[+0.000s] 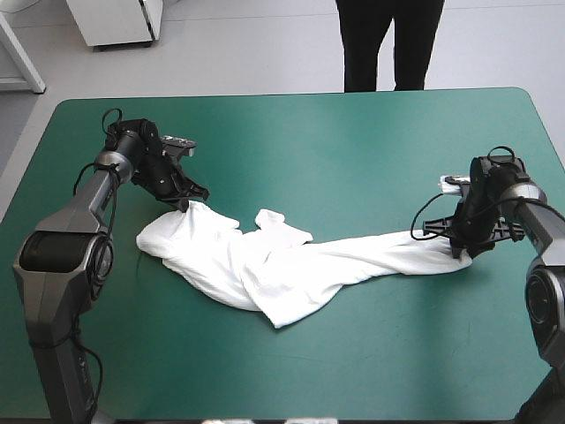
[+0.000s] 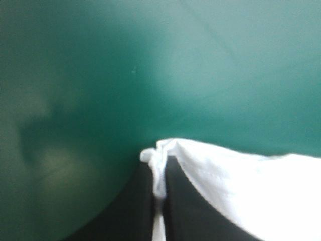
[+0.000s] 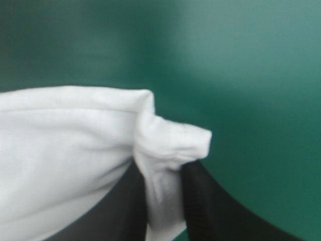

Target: Fold the cloth

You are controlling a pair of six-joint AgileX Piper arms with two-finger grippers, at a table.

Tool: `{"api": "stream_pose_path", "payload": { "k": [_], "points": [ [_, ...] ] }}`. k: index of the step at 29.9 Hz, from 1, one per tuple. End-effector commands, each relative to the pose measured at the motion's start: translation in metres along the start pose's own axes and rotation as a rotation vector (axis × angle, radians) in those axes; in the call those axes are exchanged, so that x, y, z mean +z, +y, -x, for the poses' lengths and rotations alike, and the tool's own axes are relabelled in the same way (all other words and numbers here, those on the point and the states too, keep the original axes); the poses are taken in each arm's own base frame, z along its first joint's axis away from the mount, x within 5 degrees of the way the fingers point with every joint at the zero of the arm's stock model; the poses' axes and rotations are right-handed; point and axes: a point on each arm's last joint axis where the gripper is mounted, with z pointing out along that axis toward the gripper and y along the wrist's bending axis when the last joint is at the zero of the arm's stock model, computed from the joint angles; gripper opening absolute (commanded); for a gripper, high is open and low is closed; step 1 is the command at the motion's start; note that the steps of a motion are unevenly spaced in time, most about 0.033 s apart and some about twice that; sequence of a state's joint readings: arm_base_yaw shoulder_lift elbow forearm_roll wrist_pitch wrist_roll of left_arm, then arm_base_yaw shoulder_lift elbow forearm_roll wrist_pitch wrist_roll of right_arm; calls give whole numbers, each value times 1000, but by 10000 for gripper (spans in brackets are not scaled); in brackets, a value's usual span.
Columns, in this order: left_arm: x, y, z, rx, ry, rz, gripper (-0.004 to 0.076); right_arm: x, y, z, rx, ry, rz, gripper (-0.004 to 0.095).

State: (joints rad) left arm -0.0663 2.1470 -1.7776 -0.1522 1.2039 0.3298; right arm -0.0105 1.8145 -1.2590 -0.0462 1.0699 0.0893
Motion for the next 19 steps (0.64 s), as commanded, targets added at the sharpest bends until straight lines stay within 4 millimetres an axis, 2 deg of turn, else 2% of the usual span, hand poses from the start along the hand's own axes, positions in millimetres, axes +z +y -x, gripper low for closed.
{"api": "stream_pose_path", "payload": {
  "k": [1, 5, 8, 11, 13, 16, 19],
  "points": [
    [8, -10, -2, -16, 33, -71, -10, 12, 2, 4, -8, 6, 52, -16],
    [-1, -11, -1, -10, 15, -72, -10, 4, 4, 6, -23, -11, 72, -17],
    [-31, -17, -3, 9, -41, -60, -10, -16, 3, 6, -39, -37, 76, -17],
    [-80, -25, -15, 38, -111, -13, -10, -51, 4, 6, -33, -132, 109, -17],
    [-121, -32, -27, 58, -201, 32, -10, -77, 6, 5, -34, -199, 142, -17],
    [-182, -47, -54, 83, -344, 89, -10, -118, 7, -5, -42, -295, 175, -17],
    [-239, -64, -91, 106, -490, 146, -10, -160, 7, -19, -44, -415, 217, -17]
  ]
}}
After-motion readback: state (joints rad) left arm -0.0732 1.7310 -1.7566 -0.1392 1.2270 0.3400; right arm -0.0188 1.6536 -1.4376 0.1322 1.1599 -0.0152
